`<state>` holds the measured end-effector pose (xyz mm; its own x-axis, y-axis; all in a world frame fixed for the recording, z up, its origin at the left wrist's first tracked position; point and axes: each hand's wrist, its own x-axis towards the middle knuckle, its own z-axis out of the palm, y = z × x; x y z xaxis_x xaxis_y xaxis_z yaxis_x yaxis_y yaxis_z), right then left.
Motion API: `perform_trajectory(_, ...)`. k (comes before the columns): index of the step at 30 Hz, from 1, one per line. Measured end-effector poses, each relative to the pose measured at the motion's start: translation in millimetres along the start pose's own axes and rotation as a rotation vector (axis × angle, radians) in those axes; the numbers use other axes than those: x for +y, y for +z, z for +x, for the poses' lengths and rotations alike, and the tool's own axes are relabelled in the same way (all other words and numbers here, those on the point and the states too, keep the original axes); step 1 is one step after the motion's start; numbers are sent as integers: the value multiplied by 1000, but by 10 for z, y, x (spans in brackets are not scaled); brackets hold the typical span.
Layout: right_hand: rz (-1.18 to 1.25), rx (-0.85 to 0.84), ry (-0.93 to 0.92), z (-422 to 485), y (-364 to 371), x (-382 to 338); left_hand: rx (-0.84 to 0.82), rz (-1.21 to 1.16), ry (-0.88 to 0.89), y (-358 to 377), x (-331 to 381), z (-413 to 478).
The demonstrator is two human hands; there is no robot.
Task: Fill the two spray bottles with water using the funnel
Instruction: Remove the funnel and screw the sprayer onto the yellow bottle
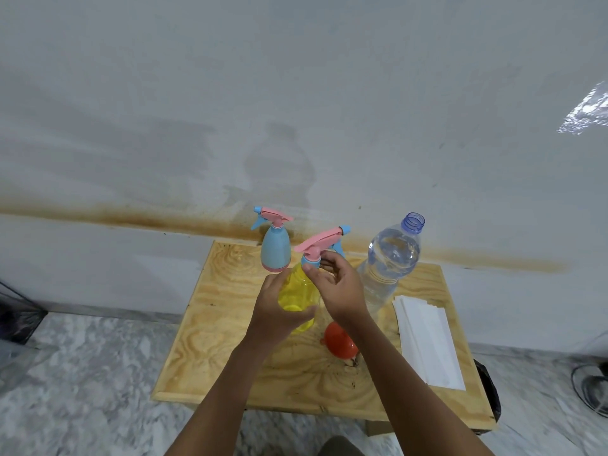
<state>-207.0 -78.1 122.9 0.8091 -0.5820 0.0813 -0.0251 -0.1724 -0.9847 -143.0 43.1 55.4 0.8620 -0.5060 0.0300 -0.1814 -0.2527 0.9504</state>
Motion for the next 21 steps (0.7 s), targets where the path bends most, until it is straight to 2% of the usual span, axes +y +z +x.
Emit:
perform_trajectory(5,94,-68,10,-52,28,-21,-2,-15,17,28,-26,16)
perform_trajectory(11,246,137,48,-120,149,-4,-22,-28,74,61,18,12)
perform_trajectory(16,225,23,73,-118,60,22,-43,-39,74,54,44,13)
perform_trajectory(21,132,45,38,-31,6,-1,-44,-56,58,41,90,28)
